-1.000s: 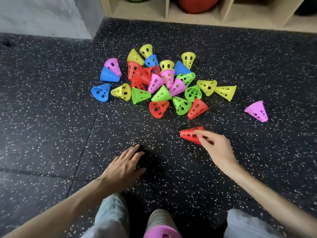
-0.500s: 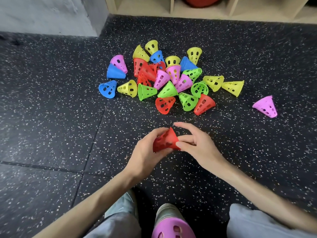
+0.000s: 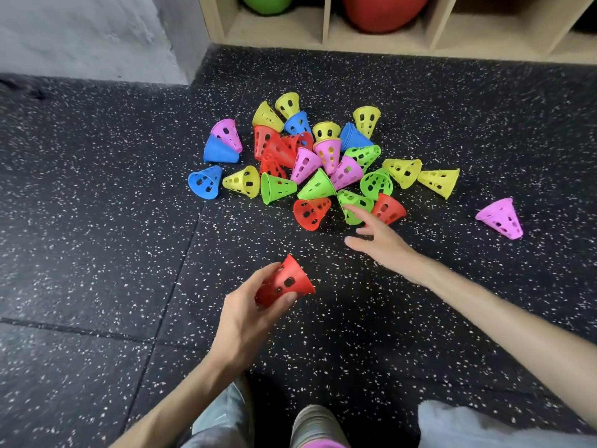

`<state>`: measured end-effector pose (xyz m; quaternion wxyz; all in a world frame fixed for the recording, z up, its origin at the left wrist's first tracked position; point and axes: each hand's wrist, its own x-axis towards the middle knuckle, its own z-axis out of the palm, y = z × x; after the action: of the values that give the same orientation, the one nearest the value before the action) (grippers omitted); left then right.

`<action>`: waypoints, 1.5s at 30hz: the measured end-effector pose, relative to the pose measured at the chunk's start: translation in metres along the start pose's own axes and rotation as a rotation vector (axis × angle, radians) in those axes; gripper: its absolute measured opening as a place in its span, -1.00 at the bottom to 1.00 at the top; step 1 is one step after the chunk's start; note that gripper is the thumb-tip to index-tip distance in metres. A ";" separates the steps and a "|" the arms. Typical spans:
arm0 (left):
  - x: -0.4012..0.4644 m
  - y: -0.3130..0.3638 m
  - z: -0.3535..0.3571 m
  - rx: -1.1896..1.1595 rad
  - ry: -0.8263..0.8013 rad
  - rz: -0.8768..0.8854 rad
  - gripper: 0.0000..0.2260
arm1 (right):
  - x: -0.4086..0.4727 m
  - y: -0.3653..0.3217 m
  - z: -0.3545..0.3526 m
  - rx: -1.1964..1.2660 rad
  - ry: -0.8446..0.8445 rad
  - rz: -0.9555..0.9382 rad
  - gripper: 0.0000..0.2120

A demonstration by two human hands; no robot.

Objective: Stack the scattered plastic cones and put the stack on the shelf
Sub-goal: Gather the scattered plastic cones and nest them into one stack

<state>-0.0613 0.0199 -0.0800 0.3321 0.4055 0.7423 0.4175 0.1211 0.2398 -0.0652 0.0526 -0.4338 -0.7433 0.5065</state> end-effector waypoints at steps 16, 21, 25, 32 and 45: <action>0.011 0.013 0.005 0.017 -0.020 -0.028 -0.51 | 0.042 0.011 -0.008 -0.056 0.085 0.023 -0.31; 0.015 0.018 0.006 0.019 -0.009 -0.023 -0.52 | 0.029 0.006 -0.007 0.048 0.296 -0.008 -0.51; 0.017 0.018 0.010 0.023 0.043 -0.032 -0.52 | -0.003 0.000 -0.005 0.125 0.449 -0.131 -0.73; 0.011 0.024 0.020 -0.024 0.068 -0.009 -0.54 | -0.046 -0.023 0.021 0.203 0.229 -0.227 -0.82; 0.019 0.028 0.017 -0.035 0.038 0.020 -0.59 | -0.046 -0.030 0.027 0.294 -0.035 -0.209 -0.79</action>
<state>-0.0467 0.0513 -0.0658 0.3209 0.3988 0.7371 0.4412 0.1180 0.1858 -0.0378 0.1549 -0.3330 -0.7030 0.6090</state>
